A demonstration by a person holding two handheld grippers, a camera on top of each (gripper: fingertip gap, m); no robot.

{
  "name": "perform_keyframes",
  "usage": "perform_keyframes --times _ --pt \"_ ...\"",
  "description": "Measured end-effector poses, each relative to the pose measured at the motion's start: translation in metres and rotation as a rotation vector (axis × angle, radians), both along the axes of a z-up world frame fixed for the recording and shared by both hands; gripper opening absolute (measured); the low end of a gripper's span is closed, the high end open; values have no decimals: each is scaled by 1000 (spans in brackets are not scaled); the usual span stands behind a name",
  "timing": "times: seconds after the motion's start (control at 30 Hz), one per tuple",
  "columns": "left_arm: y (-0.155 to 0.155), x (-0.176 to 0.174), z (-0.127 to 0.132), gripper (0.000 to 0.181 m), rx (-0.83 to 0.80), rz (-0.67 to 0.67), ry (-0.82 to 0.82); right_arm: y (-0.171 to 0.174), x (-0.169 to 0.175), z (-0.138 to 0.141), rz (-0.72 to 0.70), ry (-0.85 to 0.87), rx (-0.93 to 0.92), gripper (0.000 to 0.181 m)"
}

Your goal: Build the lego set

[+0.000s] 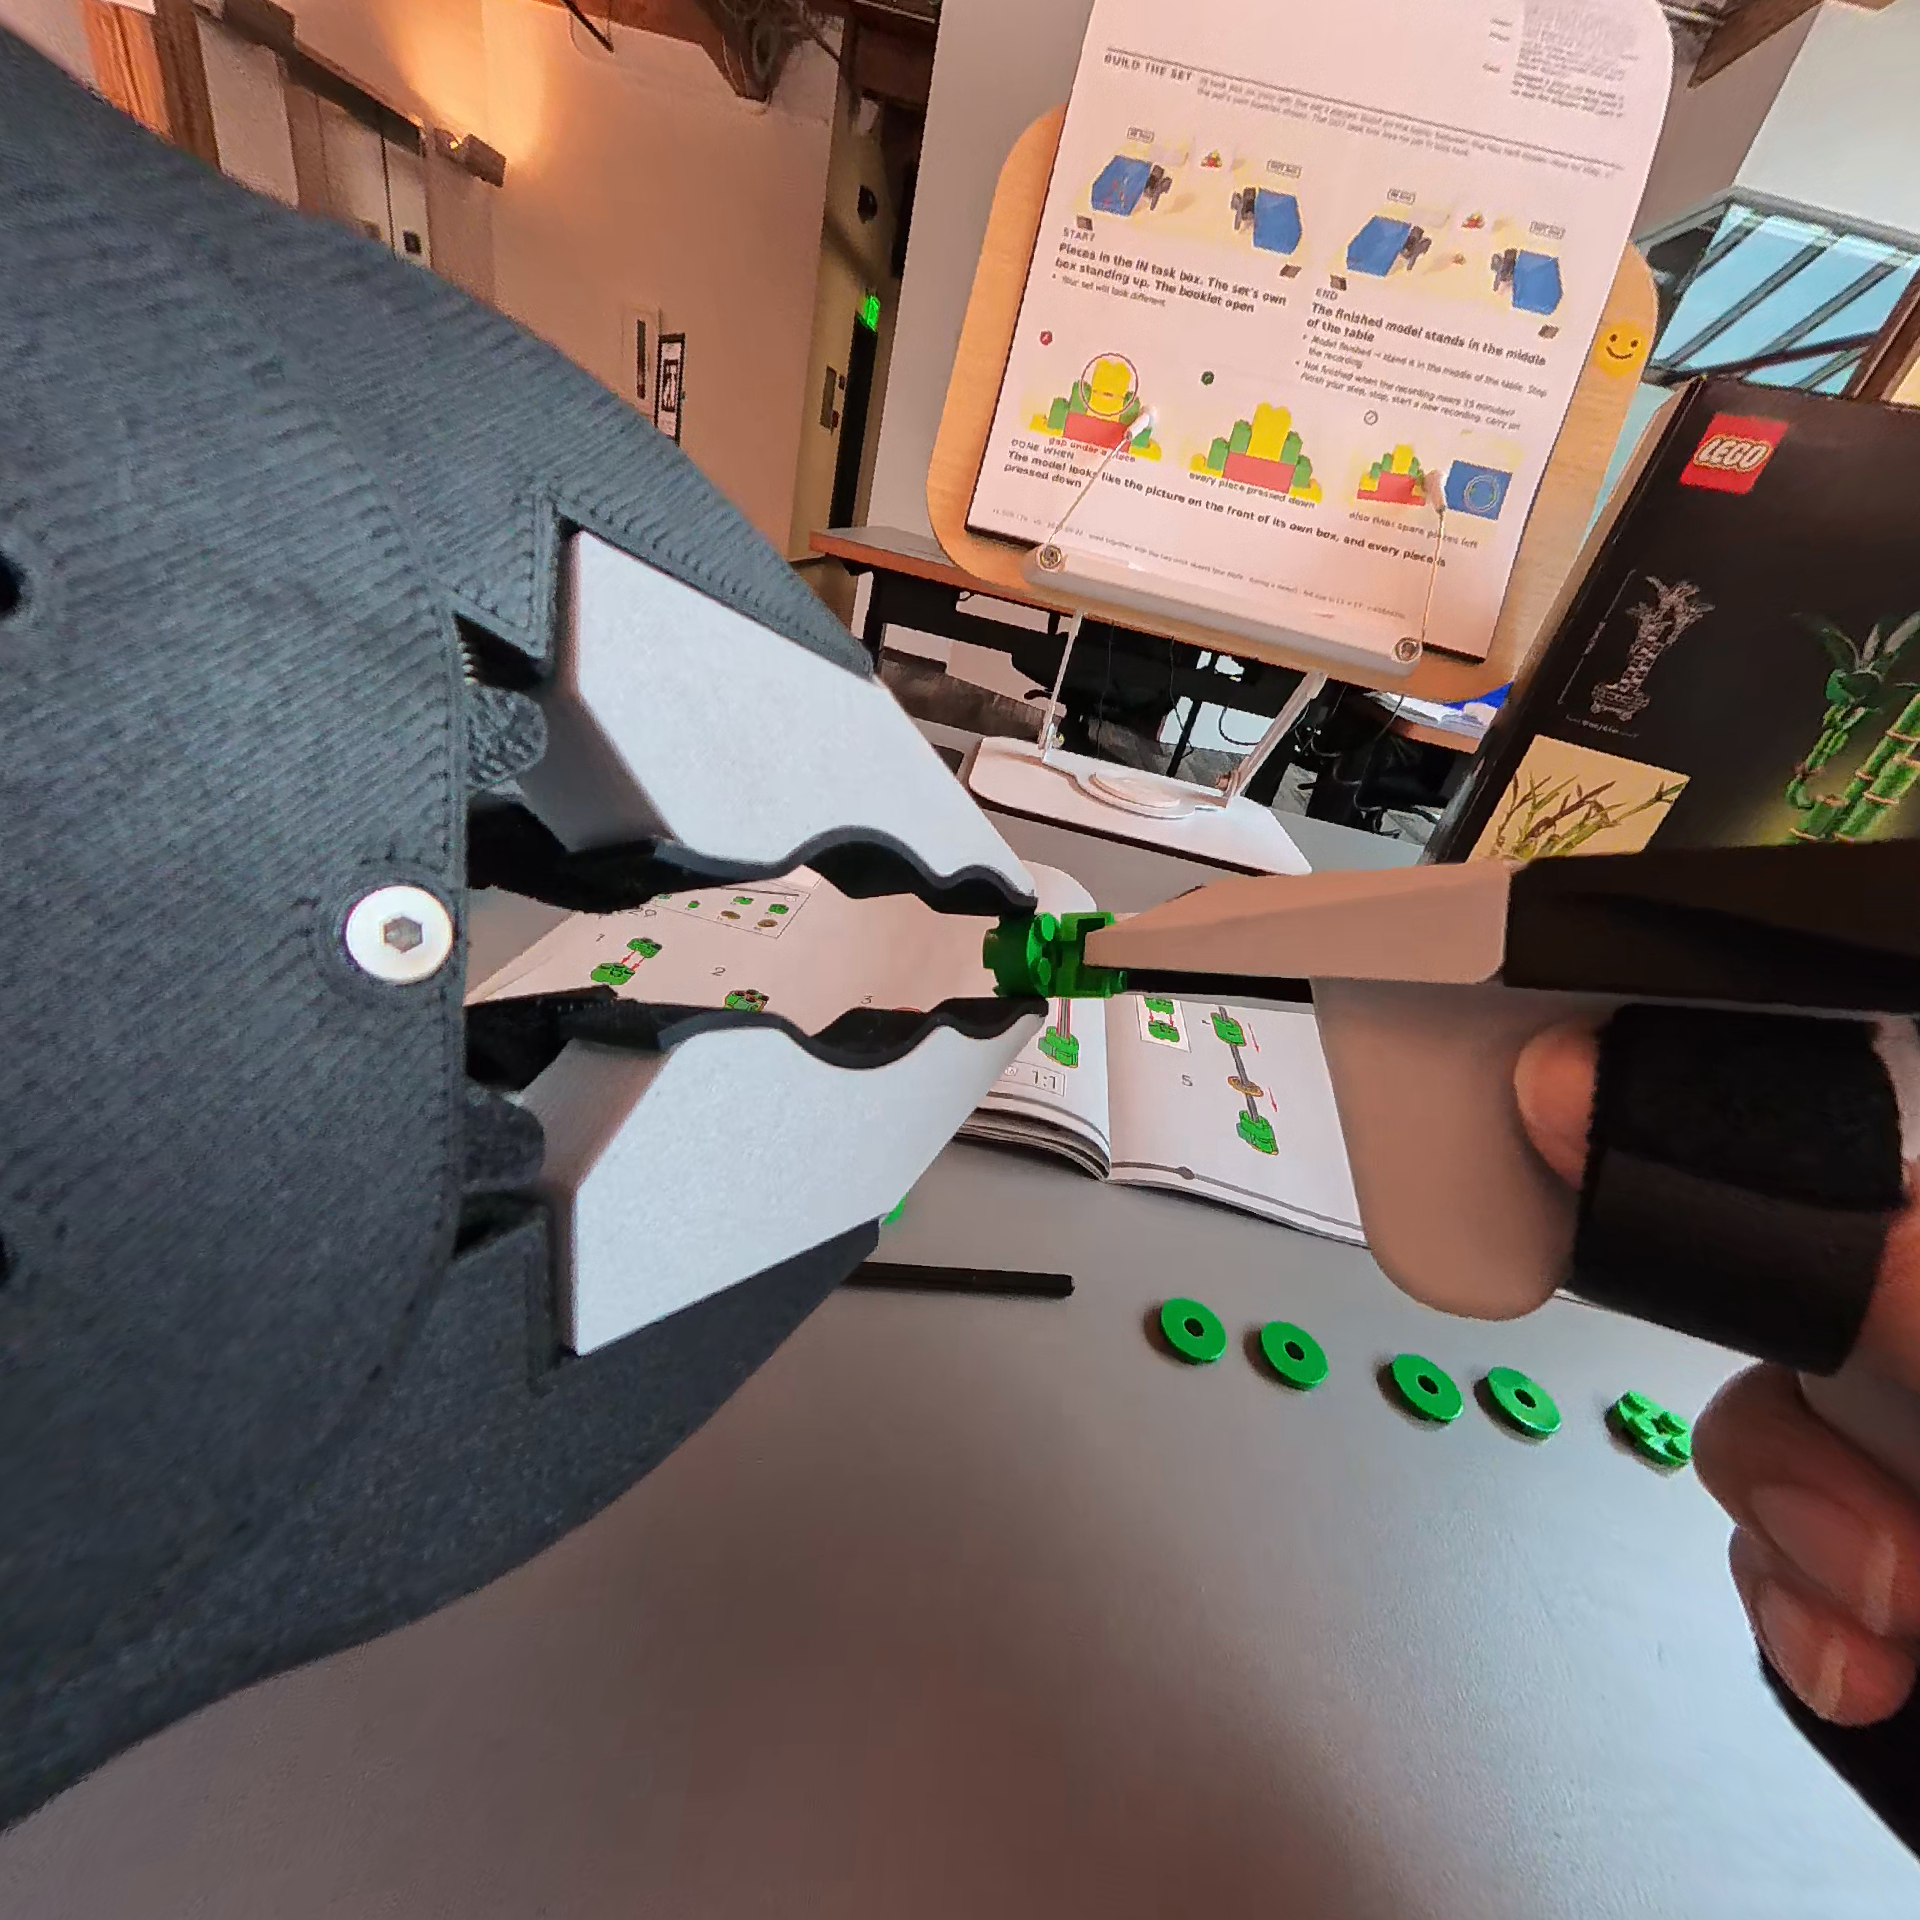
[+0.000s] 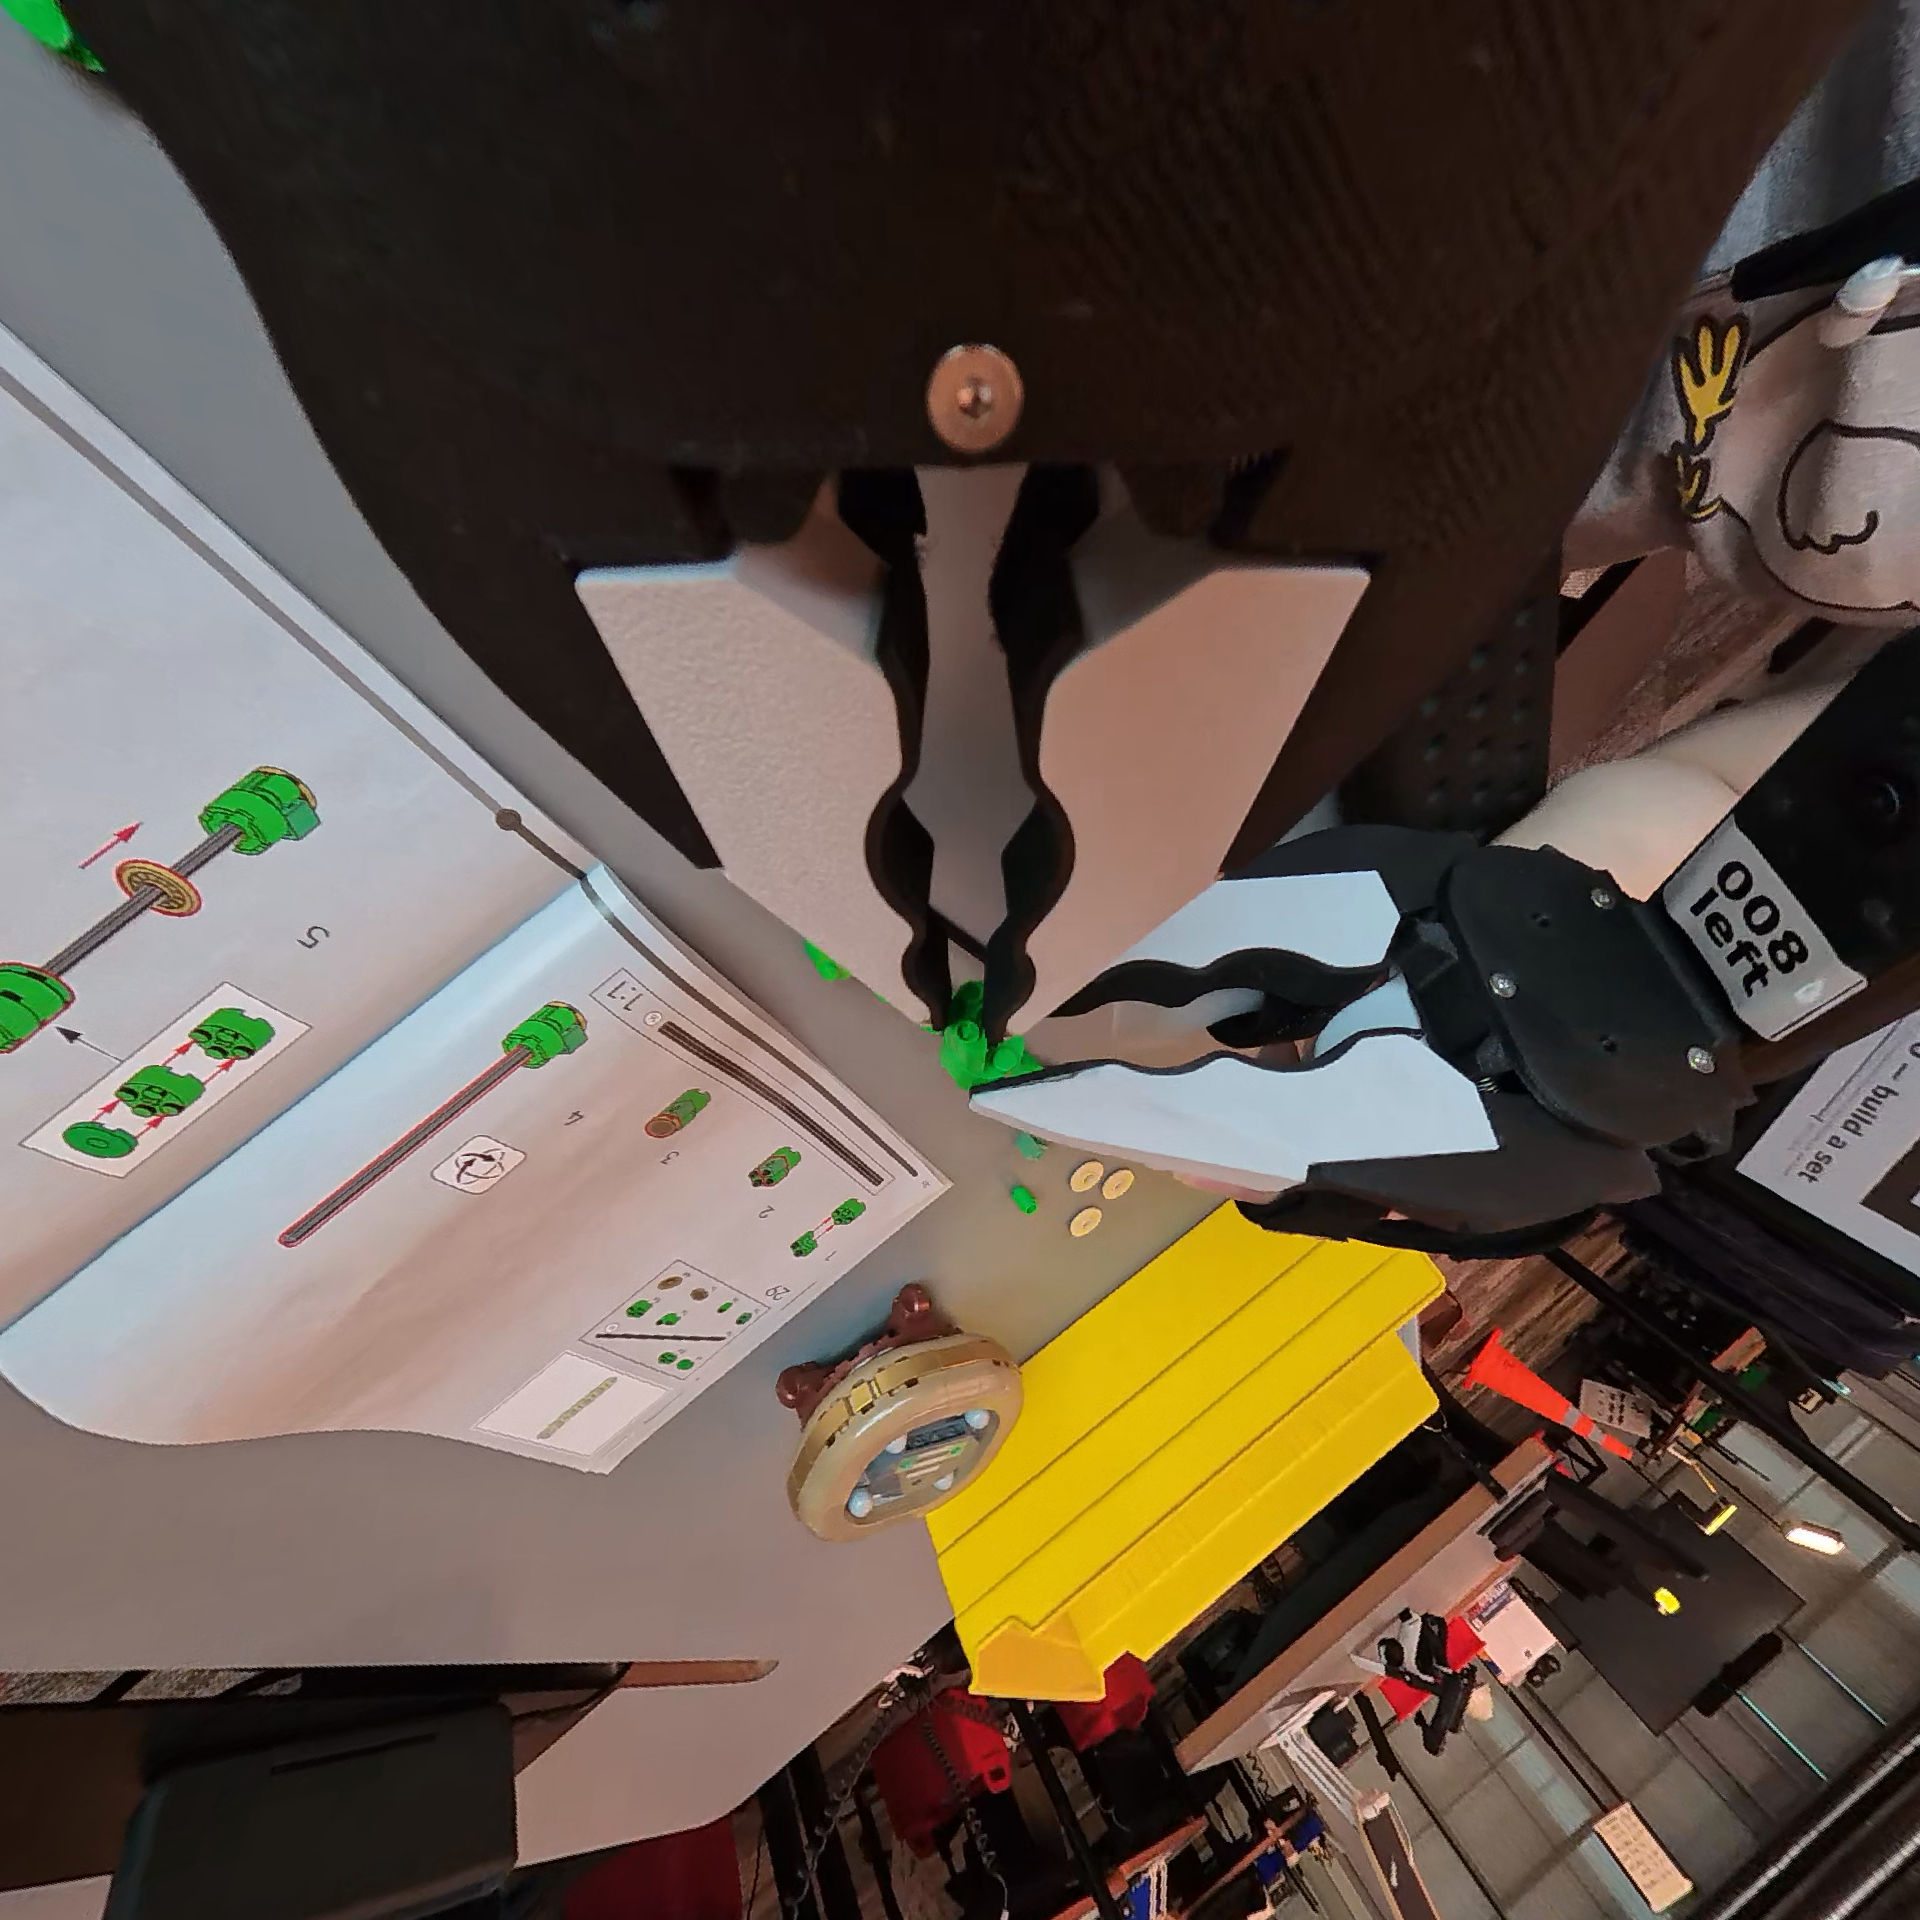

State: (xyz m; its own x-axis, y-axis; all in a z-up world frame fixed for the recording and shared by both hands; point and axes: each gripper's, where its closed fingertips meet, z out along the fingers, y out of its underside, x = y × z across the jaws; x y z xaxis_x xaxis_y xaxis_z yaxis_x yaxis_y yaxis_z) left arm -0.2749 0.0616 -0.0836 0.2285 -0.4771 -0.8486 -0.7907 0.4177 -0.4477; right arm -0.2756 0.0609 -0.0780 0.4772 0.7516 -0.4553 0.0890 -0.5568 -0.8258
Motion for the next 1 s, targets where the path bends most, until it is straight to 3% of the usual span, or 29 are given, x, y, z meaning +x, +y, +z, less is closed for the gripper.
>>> perform_keyframes --times 0.6,1.0 --pt "4 -2 -1 13 20 38 39 4 -2 -3 -73 -52 37 5" --pt "1 0 -3 13 86 10 108 1 0 -6 -22 -79 32 5"
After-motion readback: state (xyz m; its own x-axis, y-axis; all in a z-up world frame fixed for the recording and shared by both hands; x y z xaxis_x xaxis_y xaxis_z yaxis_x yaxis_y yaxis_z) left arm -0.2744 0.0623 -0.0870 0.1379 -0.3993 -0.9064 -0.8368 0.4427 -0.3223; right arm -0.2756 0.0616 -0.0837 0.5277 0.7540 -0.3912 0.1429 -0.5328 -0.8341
